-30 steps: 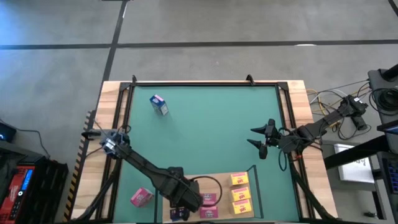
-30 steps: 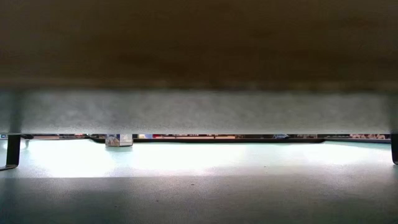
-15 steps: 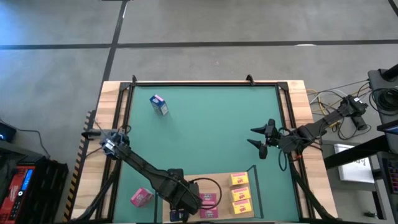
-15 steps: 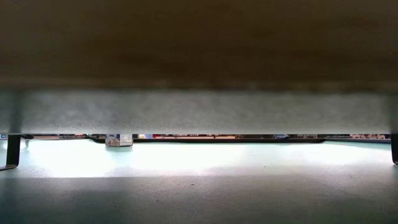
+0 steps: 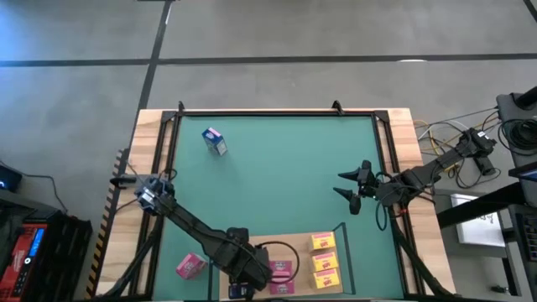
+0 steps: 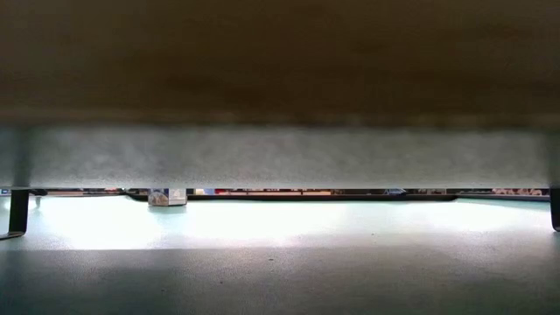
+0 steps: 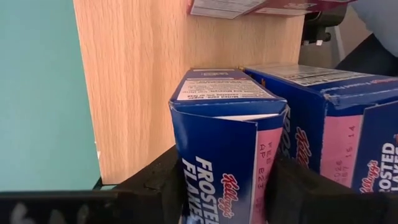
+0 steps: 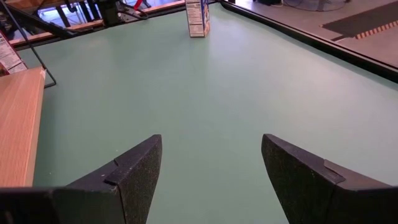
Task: Stack cereal on shelf
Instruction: Put the bottom blue cereal box on the shelf aligned with the other blue cereal box
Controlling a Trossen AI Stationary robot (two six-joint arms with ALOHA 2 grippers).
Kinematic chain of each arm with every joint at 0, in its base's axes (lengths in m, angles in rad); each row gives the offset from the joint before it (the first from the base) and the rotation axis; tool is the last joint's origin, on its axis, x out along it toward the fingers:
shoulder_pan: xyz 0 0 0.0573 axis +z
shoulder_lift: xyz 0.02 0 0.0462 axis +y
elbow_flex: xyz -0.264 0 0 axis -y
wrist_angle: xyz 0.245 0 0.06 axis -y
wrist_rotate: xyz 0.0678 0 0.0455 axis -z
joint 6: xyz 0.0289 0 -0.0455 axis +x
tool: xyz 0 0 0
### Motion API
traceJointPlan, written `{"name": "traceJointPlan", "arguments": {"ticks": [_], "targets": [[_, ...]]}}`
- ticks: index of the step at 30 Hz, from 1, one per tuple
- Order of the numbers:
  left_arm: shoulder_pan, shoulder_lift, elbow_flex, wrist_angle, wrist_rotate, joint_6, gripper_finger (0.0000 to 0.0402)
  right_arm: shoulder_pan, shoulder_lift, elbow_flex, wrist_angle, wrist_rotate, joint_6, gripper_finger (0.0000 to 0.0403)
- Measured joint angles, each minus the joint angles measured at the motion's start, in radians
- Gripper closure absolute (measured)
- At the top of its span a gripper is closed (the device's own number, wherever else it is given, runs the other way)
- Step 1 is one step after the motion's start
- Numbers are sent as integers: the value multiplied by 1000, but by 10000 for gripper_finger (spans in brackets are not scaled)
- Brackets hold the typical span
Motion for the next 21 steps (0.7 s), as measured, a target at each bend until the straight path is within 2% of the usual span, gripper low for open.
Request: {"name": "traceJointPlan", "arguments": {"ticks": [12, 21], "targets": [[1, -3, 0, -10, -4, 5, 179, 0, 0, 0, 0, 0, 0, 138], [0, -4, 82, -65, -5, 6, 168, 0, 0, 0, 0, 0, 0, 138]]}}
